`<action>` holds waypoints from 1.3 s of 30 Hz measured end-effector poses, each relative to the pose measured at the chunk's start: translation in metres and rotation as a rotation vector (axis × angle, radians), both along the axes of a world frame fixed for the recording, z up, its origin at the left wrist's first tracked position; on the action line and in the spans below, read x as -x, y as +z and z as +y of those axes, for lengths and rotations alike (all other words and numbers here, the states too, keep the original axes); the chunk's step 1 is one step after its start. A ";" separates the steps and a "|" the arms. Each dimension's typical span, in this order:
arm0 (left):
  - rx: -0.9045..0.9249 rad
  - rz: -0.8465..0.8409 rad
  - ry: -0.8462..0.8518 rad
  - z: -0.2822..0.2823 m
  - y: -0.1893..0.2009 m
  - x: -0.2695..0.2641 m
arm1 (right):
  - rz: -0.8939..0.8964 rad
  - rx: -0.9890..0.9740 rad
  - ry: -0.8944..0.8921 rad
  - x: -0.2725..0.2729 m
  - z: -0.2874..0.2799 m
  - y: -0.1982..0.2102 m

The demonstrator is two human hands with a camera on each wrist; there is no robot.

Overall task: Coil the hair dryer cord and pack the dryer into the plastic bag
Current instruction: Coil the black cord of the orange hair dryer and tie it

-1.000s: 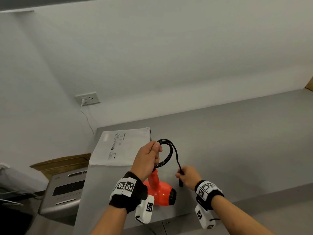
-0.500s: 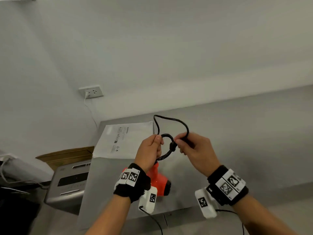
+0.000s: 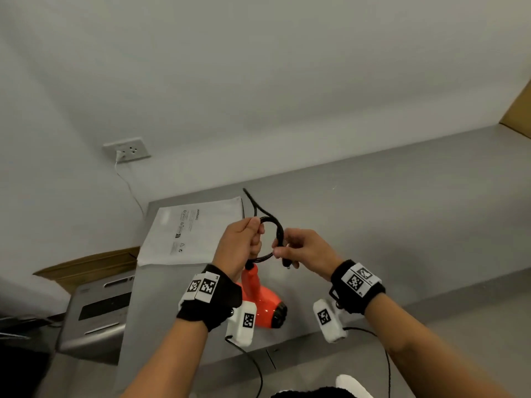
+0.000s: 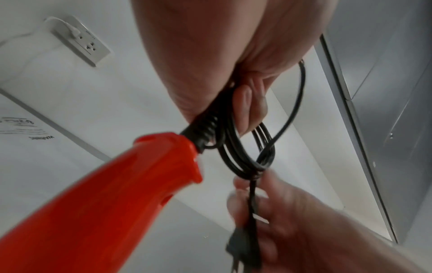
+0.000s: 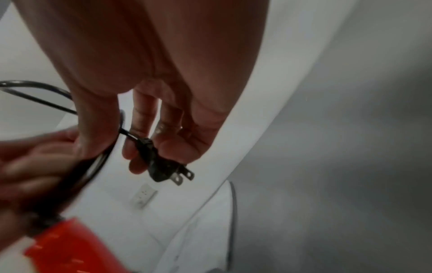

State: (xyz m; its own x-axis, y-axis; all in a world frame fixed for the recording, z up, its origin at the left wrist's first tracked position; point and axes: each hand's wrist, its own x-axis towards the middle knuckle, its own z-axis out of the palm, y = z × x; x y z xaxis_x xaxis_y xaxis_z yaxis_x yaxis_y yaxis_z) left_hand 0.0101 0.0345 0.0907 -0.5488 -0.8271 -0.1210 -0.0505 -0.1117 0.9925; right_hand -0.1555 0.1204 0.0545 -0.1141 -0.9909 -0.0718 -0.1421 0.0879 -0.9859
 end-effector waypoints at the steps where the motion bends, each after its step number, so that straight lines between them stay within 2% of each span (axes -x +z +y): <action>1: -0.015 0.002 0.009 -0.001 0.000 -0.001 | 0.094 -0.031 0.011 0.006 0.002 -0.006; 3: -0.034 0.010 0.031 -0.004 0.002 -0.004 | 0.211 -0.124 -0.056 0.022 0.005 -0.025; 5: -0.028 0.011 0.052 -0.009 0.006 -0.008 | 0.249 -0.235 -0.200 0.041 0.010 -0.051; 8: -0.032 0.011 0.058 -0.020 0.010 -0.014 | 0.248 -0.360 -0.334 0.063 0.020 -0.082; 11: -0.025 -0.017 0.042 -0.019 0.005 -0.010 | 0.176 -0.409 -0.420 0.075 0.026 -0.091; 14: -0.066 -0.006 0.086 -0.015 -0.001 -0.006 | -0.124 -0.386 -0.490 0.070 0.028 -0.072; 17: -0.091 0.004 0.127 -0.017 -0.003 -0.004 | -0.549 -0.150 -0.458 0.046 0.032 -0.031; 19: -0.081 -0.008 0.128 -0.015 -0.004 -0.002 | -0.647 0.003 -0.371 0.022 0.033 -0.001; 21: -0.052 -0.032 0.118 -0.011 -0.004 0.003 | -0.598 0.105 -0.328 -0.003 0.029 0.022; 24: -0.010 -0.055 0.093 -0.005 -0.001 0.008 | -0.337 0.169 -0.382 -0.029 0.017 0.037; 27: 0.066 -0.081 0.090 -0.003 0.002 0.009 | -0.029 0.215 -0.490 -0.038 0.008 0.033; 34: 0.215 -0.116 0.109 0.005 0.005 0.012 | 0.383 0.337 -0.612 -0.045 -0.004 0.025; 37: 0.174 -0.038 0.108 0.012 0.009 0.017 | 0.386 0.236 -0.560 -0.050 -0.008 0.015; 39: 0.122 0.022 0.123 0.009 0.010 0.016 | 0.153 0.086 -0.590 -0.050 -0.007 0.008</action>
State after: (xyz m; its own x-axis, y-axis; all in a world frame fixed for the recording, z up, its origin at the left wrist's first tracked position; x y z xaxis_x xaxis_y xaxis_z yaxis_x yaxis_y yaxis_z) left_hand -0.0060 0.0437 0.1005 -0.4436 -0.8962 -0.0048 -0.0222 0.0056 0.9997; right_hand -0.1057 0.1131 0.0622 -0.6477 -0.7591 0.0655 -0.2339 0.1162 -0.9653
